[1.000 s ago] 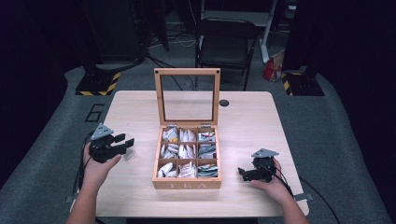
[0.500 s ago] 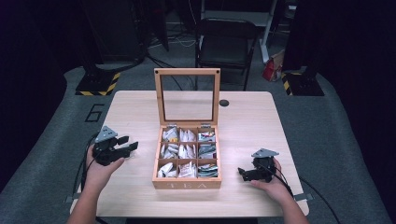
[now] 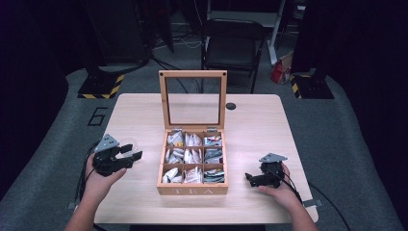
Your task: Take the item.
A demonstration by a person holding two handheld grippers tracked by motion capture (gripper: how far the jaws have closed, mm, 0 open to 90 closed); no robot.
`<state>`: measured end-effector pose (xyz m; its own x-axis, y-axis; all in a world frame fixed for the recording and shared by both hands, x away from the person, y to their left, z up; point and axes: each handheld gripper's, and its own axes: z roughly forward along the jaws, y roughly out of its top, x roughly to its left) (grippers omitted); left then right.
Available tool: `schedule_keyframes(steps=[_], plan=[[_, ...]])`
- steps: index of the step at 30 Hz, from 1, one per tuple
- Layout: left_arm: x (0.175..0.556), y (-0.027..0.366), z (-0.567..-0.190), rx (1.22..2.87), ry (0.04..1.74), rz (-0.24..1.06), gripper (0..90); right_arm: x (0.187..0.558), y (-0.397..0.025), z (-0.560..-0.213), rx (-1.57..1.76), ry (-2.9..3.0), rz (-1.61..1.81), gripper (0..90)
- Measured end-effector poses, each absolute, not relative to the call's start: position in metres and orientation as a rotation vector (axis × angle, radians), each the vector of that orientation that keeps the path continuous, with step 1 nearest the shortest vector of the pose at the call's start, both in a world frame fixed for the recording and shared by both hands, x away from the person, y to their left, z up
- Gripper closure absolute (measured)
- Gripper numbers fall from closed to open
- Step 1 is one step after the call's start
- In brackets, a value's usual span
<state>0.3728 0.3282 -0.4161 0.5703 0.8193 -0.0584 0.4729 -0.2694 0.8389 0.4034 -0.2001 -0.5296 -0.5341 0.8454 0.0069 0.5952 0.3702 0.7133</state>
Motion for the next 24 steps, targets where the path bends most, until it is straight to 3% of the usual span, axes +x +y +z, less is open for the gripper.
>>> schedule_keyframes(steps=[24], plan=[[0.358,0.329,-0.451,1.957,1.024,0.485,45.2,0.404,-0.200,-0.530,1.254,2.277,0.959,0.0]])
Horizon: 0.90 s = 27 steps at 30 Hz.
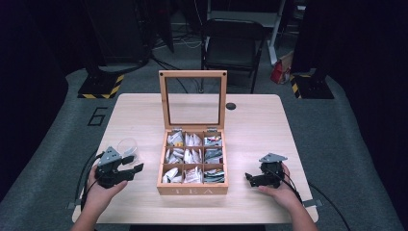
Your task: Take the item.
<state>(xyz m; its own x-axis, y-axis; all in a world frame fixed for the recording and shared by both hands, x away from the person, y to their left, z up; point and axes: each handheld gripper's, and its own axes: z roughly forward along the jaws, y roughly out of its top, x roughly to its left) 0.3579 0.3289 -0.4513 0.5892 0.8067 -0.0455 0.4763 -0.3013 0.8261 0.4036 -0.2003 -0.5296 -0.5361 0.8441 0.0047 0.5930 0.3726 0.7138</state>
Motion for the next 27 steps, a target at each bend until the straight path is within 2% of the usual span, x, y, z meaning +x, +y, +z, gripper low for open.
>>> schedule_keyframes(steps=[16,27], plan=[[0.358,0.330,-0.474,1.985,1.052,0.437,45.1,0.404,-0.200,-0.530,1.254,2.277,0.959,0.0],[0.364,0.321,-0.494,2.064,1.040,0.391,44.3,0.403,-0.200,-0.530,1.258,2.276,0.959,0.0]])
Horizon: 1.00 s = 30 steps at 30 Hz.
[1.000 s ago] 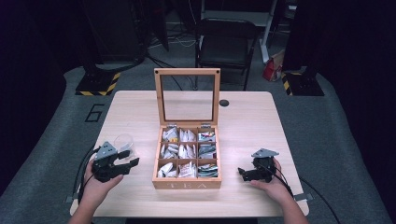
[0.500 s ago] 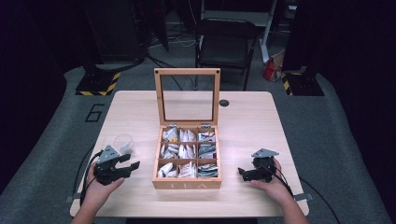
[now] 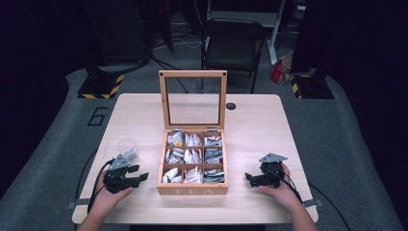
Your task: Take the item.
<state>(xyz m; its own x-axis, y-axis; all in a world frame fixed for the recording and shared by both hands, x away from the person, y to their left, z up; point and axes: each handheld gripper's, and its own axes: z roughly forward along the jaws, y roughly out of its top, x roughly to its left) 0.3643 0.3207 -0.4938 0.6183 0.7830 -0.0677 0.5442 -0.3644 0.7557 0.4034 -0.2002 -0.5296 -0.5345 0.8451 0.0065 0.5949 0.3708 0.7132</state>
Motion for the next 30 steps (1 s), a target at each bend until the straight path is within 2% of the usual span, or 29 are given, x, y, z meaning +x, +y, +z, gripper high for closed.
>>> schedule_keyframes(steps=[20,30], plan=[[0.371,0.308,-0.510,2.223,0.984,0.377,43.4,0.403,-0.200,-0.530,1.258,2.276,0.960,0.0],[0.372,0.309,-0.511,2.220,0.988,0.389,43.3,0.403,-0.200,-0.530,1.258,2.276,0.960,0.0]])
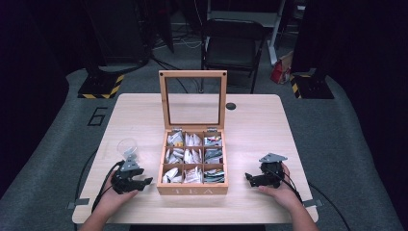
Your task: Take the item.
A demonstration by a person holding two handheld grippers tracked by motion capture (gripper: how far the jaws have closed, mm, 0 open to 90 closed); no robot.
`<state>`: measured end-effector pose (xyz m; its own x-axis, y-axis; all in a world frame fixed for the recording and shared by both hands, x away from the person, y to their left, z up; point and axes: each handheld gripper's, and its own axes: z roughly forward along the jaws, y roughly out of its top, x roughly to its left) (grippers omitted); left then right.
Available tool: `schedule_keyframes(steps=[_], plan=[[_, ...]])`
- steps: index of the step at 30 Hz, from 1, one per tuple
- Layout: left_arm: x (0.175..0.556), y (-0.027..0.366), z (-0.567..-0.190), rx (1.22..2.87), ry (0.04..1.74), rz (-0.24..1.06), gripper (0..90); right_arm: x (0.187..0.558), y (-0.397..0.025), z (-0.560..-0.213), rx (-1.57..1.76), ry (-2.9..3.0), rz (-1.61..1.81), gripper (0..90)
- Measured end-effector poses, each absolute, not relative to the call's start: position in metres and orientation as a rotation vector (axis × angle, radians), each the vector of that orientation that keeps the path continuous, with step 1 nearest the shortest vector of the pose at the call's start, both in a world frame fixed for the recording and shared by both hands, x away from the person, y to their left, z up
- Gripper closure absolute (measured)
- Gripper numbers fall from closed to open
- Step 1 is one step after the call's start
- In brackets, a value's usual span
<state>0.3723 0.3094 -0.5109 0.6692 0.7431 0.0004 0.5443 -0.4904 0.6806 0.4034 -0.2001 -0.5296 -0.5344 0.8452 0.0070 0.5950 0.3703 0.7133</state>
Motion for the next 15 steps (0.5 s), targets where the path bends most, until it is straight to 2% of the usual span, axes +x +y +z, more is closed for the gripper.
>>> schedule_keyframes(steps=[15], plan=[[0.3709,0.3107,-0.5078,2.195,0.992,0.394,42.9,0.4034,-0.2002,-0.5296,1.258,2.276,0.960,0.0]])
